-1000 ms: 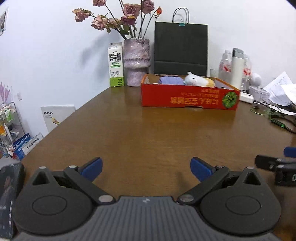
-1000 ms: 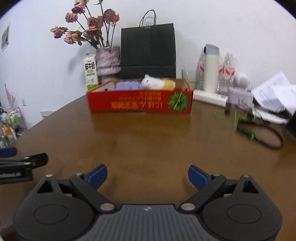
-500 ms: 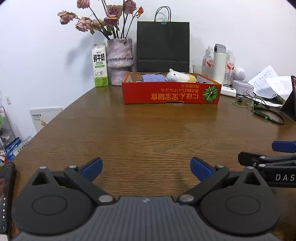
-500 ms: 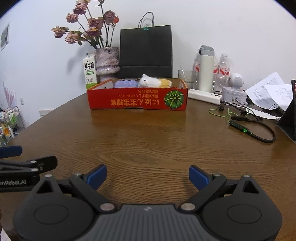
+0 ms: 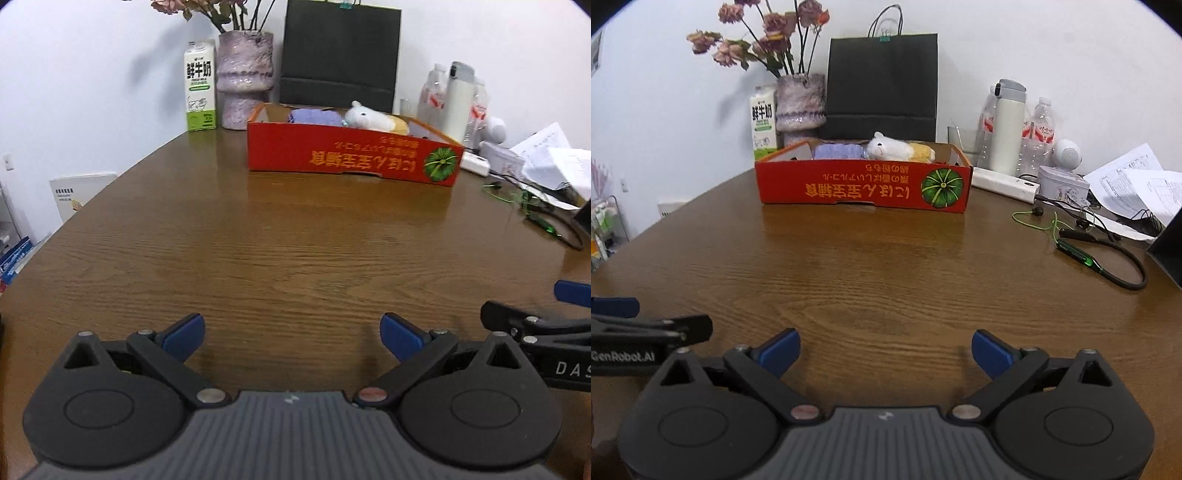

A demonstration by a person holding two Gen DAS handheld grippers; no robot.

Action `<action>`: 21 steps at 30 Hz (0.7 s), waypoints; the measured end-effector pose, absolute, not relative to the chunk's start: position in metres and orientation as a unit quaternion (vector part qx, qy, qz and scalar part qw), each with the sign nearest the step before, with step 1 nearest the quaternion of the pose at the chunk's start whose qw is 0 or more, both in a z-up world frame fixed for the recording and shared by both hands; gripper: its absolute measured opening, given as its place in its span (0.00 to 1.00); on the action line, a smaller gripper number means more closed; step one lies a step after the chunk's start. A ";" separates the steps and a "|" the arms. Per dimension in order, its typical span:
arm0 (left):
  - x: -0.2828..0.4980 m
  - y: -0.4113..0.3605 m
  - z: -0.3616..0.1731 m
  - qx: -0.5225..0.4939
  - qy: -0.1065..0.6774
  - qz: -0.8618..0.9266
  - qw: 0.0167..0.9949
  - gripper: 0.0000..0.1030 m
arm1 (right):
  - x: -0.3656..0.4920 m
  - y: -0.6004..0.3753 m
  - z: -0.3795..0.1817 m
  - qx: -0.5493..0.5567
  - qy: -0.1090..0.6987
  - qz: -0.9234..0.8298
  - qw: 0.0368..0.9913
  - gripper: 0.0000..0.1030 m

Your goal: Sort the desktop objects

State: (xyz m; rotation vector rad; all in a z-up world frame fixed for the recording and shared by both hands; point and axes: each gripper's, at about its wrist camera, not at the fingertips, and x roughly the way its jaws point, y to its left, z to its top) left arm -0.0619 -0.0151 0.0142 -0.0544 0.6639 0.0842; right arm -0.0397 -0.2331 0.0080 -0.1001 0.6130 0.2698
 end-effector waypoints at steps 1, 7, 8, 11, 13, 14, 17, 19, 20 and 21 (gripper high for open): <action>-0.060 -0.015 0.013 -0.027 0.322 0.044 0.945 1.00 | -0.036 -0.231 0.007 -0.049 0.301 0.132 0.943 0.99; -0.037 -0.018 0.009 -0.008 0.353 0.041 0.935 1.00 | -0.014 -0.225 0.003 -0.036 0.314 0.140 0.938 0.99; -0.036 -0.018 0.009 -0.003 0.350 0.043 0.936 1.00 | -0.012 -0.224 0.002 -0.034 0.316 0.141 0.938 0.99; -0.032 -0.016 0.007 -0.017 0.347 0.047 0.936 1.00 | -0.004 -0.225 -0.002 -0.033 0.324 0.137 0.936 1.00; -0.032 -0.014 0.007 -0.025 0.341 0.050 0.938 1.00 | 0.000 -0.226 -0.008 -0.037 0.339 0.132 0.931 1.00; -0.032 -0.013 0.007 -0.029 0.338 0.050 0.939 1.00 | 0.002 -0.225 -0.008 -0.037 0.342 0.130 0.930 1.00; -0.030 -0.018 0.006 -0.007 0.339 0.051 0.939 1.00 | 0.003 -0.225 -0.009 -0.038 0.343 0.131 0.929 1.00; -0.028 -0.015 0.006 -0.015 0.341 0.046 0.939 1.00 | 0.004 -0.225 -0.009 -0.037 0.343 0.130 0.929 1.00; -0.028 -0.015 0.006 -0.014 0.341 0.045 0.939 1.00 | 0.003 -0.225 -0.009 -0.037 0.343 0.131 0.929 1.00; -0.028 -0.015 0.006 -0.014 0.341 0.045 0.939 1.00 | 0.003 -0.226 -0.009 -0.037 0.343 0.132 0.929 1.00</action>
